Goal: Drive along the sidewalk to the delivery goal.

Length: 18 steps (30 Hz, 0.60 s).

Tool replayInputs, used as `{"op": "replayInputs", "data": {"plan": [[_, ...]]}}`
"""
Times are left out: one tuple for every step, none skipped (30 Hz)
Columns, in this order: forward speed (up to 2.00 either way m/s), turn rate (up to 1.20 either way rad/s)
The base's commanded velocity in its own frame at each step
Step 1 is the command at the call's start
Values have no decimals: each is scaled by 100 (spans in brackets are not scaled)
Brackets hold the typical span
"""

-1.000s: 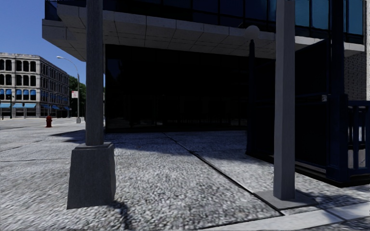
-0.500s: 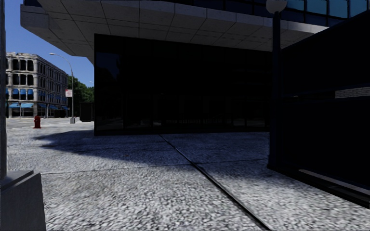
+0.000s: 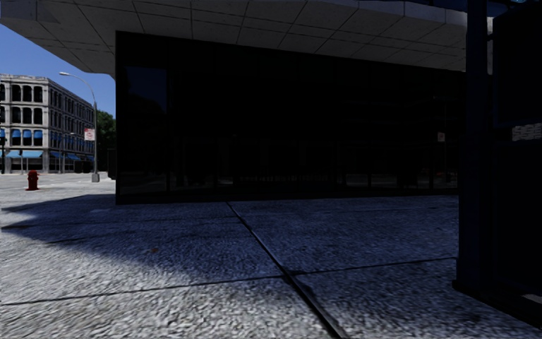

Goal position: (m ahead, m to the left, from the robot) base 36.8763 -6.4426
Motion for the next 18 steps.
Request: {"op": "replayInputs", "data": {"plan": [[196,0],[196,0],[195,0],[195,0],[194,0],[191,0],[186,-5],[186,-5],[180,-17],[171,-22],[165,-26],[161,-32],[161,-32],[158,-43],[156,-49],[155,-51],[155,-51],[154,-51]]}}
